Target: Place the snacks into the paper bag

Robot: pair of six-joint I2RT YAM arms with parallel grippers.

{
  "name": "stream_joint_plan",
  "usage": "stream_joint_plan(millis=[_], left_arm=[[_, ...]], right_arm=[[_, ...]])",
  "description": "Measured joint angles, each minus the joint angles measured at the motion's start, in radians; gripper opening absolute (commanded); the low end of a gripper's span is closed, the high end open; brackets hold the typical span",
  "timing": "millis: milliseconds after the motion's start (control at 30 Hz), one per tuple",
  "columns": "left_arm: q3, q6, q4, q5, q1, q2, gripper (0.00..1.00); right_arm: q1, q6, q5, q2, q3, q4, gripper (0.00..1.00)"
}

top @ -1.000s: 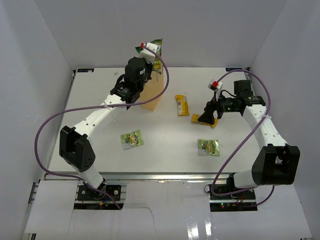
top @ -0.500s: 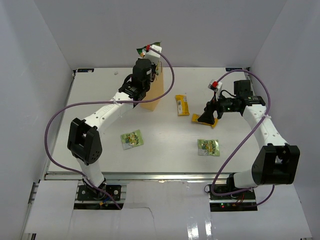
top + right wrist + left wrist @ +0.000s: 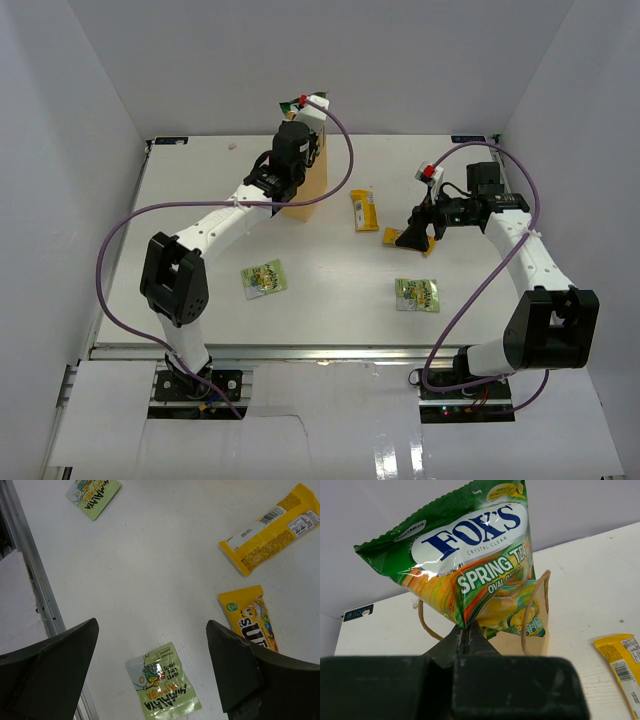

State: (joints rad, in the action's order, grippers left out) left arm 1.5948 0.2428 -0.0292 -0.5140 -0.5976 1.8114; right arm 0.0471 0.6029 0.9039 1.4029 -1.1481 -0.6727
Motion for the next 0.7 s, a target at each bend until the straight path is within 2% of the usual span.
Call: stream_joint_plan(millis=[133, 167, 233, 267, 400, 700], left_arm=[[-0.003, -0.010, 0.008, 0.001, -0.003, 0.007, 0.04], [-0.005, -0.013, 0.009, 0.001, -0.004, 0.007, 0.12], [-0.012, -0.018, 0.007, 0.002, -0.005, 0.007, 0.22], [-0.017, -0.023, 0.006, 0.002, -0.005, 0.007, 0.33], [-0.042, -0.042, 0.002, 0.010, -0.008, 0.006, 0.51], [-0.083, -0.080, 0.011, 0.037, -0.020, -0.031, 0.60]], right_arm=[[0.000, 0.003, 0.000, 0.000, 0.006, -0.002, 0.94], [0.000, 0.003, 0.000, 0.000, 0.007, -0.002, 0.94], [0.000, 0.003, 0.000, 0.000, 0.008, -0.002, 0.94], [0.000, 0.003, 0.001, 0.000, 0.009, -0.002, 0.94], [0.000, 0.003, 0.001, 0.000, 0.014, -0.002, 0.94], [0.000, 0.003, 0.018, 0.000, 0.019, -0.002, 0.94]])
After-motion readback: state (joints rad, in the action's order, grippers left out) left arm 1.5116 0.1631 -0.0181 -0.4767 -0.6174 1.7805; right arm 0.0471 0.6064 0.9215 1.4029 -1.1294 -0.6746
